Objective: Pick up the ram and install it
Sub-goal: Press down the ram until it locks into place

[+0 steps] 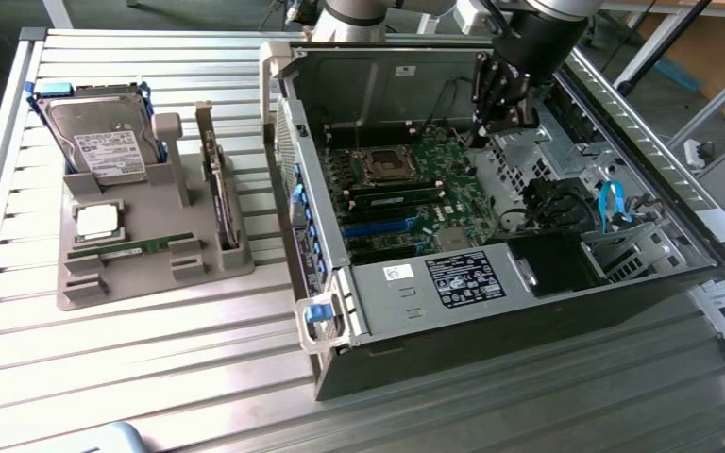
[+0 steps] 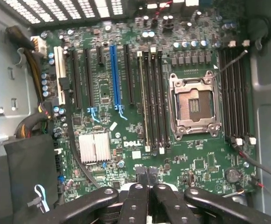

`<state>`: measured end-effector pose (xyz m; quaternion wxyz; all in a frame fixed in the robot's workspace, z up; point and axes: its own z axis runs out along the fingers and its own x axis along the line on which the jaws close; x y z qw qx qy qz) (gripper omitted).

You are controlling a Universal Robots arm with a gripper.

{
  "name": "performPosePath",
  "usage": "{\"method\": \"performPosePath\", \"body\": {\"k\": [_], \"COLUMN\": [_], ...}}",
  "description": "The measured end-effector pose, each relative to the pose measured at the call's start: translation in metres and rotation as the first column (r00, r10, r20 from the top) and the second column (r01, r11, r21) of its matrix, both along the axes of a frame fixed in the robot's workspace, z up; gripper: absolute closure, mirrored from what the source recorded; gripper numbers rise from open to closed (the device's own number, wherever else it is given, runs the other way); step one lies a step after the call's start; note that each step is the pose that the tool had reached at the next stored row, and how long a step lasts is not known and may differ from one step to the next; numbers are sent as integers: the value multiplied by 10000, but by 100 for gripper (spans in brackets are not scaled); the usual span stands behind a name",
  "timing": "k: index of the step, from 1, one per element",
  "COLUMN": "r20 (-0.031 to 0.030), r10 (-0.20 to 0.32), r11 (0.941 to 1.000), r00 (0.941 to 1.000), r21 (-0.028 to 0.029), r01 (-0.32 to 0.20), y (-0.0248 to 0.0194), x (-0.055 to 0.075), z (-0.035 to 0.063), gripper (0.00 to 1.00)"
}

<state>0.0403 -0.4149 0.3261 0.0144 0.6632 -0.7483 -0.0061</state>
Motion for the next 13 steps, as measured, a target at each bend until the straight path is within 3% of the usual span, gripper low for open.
{"method": "performPosePath", "body": {"k": [3, 6, 9, 13], "r20": [0, 0, 0, 0], "r10": [-454, -1203, -1789, -2527], "r11": [9990, 9927, 9839, 9675], "r00": [9990, 9927, 9839, 9675], "r21": [0, 0, 1, 1], "r01": [454, 1203, 1789, 2527], "y": [0, 0, 0, 0], "x": [0, 0, 0, 0], "z": [-2, -3, -4, -5], "gripper": [89, 89, 89, 89]}}
